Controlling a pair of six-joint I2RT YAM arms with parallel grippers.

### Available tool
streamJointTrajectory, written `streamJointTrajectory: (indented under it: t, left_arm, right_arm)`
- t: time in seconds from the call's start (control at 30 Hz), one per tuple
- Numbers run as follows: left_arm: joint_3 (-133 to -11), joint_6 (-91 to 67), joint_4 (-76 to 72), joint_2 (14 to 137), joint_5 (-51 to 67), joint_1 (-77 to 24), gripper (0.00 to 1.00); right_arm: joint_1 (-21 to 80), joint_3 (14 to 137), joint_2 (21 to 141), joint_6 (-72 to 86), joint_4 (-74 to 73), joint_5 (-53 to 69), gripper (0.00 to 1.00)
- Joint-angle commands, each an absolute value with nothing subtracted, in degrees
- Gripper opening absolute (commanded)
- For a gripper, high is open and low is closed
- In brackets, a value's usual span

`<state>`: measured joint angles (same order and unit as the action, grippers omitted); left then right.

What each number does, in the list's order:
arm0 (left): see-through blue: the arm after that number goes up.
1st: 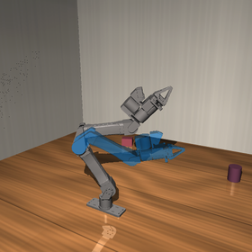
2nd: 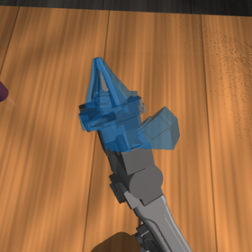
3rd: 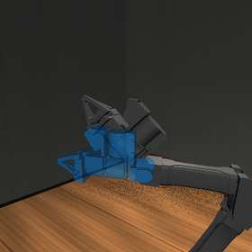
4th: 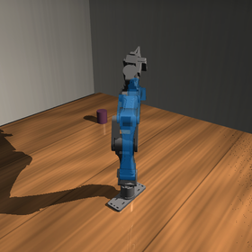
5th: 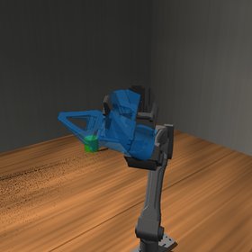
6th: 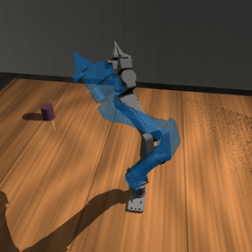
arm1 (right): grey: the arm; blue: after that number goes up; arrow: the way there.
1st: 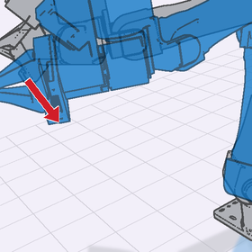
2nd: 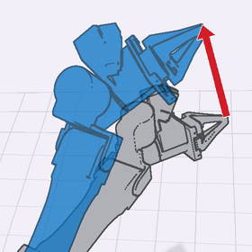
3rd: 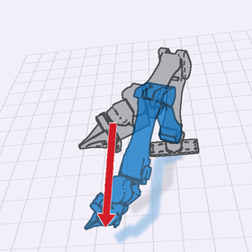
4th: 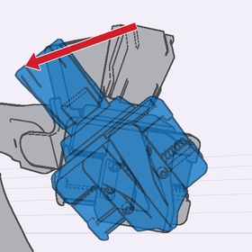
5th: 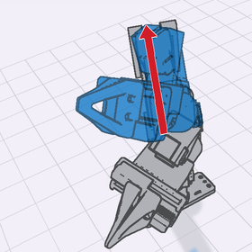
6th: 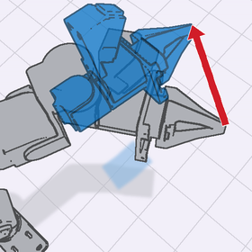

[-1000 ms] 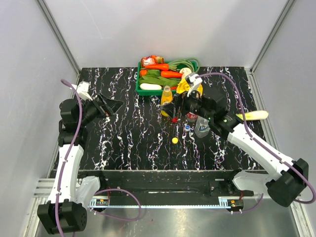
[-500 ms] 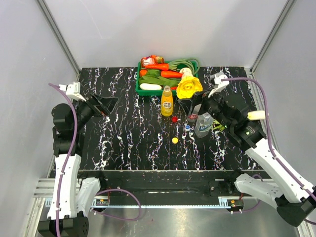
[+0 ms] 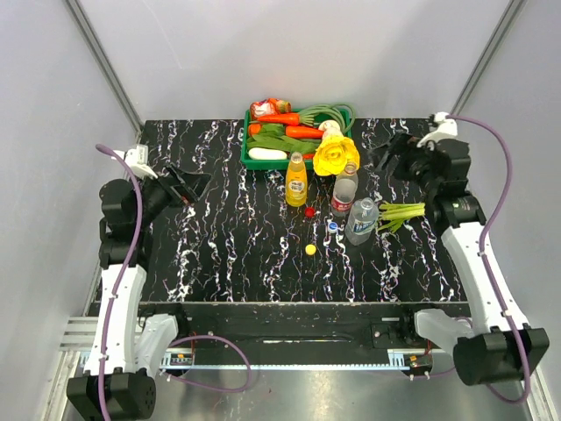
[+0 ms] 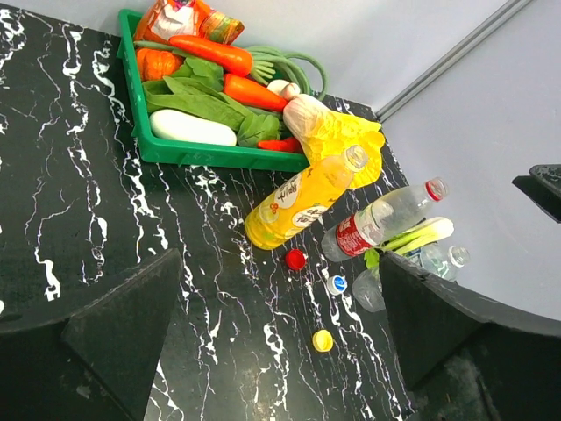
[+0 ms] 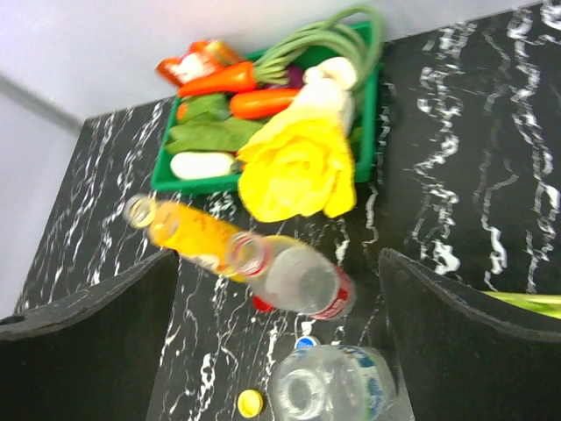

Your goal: Unscrew the bottle caps

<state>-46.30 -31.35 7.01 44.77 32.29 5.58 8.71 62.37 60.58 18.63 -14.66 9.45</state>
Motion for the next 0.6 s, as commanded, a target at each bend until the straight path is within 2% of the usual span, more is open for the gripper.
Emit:
streamJointTrajectory:
  t: [0.0,0.17,0.43,0.57]
  left_arm:
    - [-46.5,-30.1,5.8,46.0,31.8,5.9,0.99]
    - [-46.8,-28.7,7.9,47.5,28.7,5.9,0.99]
    - [-45.9,-27.7,5.3,49.1,27.5,5.8,0.99]
    - [-43.9,-25.0,3.7,49.4,23.8,5.9,0.99]
  right_arm:
    - [0.5,62.6,62.5,25.9,-10.5,16.3,1.00]
    - [-6.5,59.1,63.2,28.5,-10.4,15.2,0.99]
    - [-7.1,52.8,60.6,26.5,-10.8,2.3,1.00]
    - [-7.1,49.1,59.4,22.5,-7.5,0.8,1.00]
